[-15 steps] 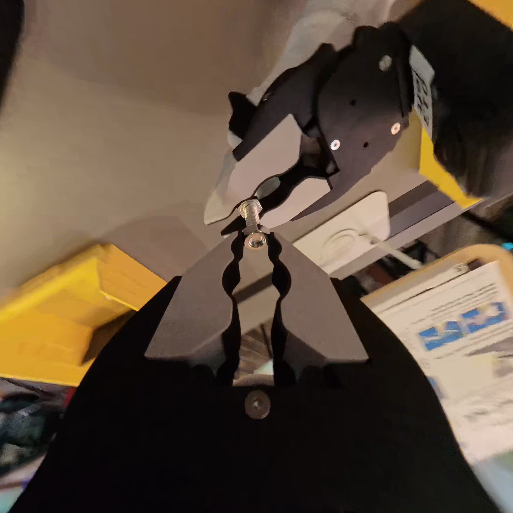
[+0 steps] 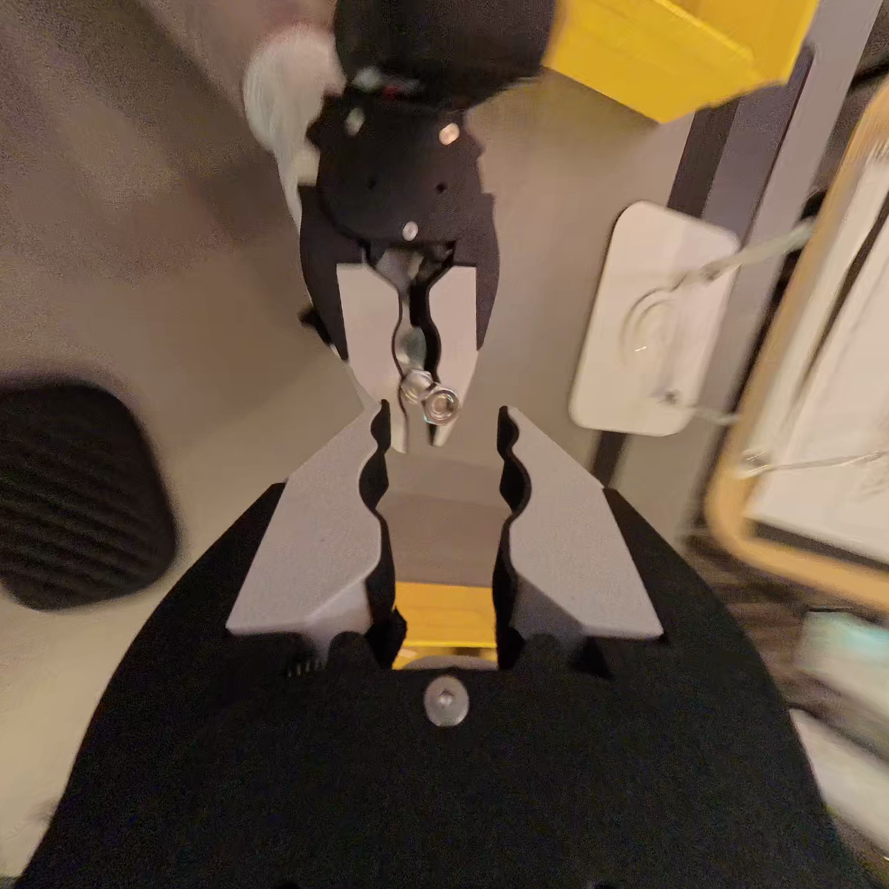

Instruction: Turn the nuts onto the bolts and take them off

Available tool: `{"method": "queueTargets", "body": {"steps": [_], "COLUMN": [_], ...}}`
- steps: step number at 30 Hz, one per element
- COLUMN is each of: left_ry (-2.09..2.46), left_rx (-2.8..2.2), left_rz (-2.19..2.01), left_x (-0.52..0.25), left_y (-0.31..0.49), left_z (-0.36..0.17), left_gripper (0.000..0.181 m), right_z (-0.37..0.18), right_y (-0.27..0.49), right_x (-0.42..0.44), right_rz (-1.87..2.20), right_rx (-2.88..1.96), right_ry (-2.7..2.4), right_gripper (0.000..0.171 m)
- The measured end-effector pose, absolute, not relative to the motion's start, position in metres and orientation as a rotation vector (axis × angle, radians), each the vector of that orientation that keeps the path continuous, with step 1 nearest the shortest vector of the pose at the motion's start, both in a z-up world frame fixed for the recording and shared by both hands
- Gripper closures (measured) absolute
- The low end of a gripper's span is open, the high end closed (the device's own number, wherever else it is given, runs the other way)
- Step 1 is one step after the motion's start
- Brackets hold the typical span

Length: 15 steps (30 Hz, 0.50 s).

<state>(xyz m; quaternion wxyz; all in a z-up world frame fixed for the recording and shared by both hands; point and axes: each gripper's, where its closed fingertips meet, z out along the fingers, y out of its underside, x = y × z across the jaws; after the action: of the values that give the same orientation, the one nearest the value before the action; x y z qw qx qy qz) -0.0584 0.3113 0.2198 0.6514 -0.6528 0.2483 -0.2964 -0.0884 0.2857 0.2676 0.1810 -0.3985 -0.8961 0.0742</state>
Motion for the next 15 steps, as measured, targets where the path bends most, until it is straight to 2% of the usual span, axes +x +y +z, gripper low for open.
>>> {"method": "queueTargets", "body": {"steps": [2,3,5,8,10,15], "left_ry": [0.565,0.565,0.568,0.57,0.567,0.576], "left_rx": [-1.486,-1.485,-1.486,-1.488,-1.49,-1.486], "left_rz": [-0.647,-0.642,-0.634,-0.624,-0.618,-0.626], "left_x": [-0.058,-0.057,-0.055,-0.055,-0.055,-0.055], "left_y": [0.312,0.312,0.312,0.312,0.313,0.312], "left_z": [0.219,0.219,0.218,0.217,0.217,0.218], "left_gripper": [0.166,0.166,0.166,0.166,0.166,0.166], "right_z": [0.27,0.269,0.26,0.249,0.247,0.247], "right_y": [0.285,0.287,0.29,0.287,0.284,0.283], "right_x": [-0.089,-0.091,-0.086,-0.083,-0.085,-0.087], "right_rz": [0.432,0.503,0.533,0.558,0.569,0.524], "right_rx": [-1.467,-1.544,-1.659,-1.72,-1.708,-1.611], "right_ry": [-2.413,-2.36,-2.335,-2.331,-2.325,-2.389], "right_gripper": [0.129,0.133,0.13,0.14,0.154,0.154]}}
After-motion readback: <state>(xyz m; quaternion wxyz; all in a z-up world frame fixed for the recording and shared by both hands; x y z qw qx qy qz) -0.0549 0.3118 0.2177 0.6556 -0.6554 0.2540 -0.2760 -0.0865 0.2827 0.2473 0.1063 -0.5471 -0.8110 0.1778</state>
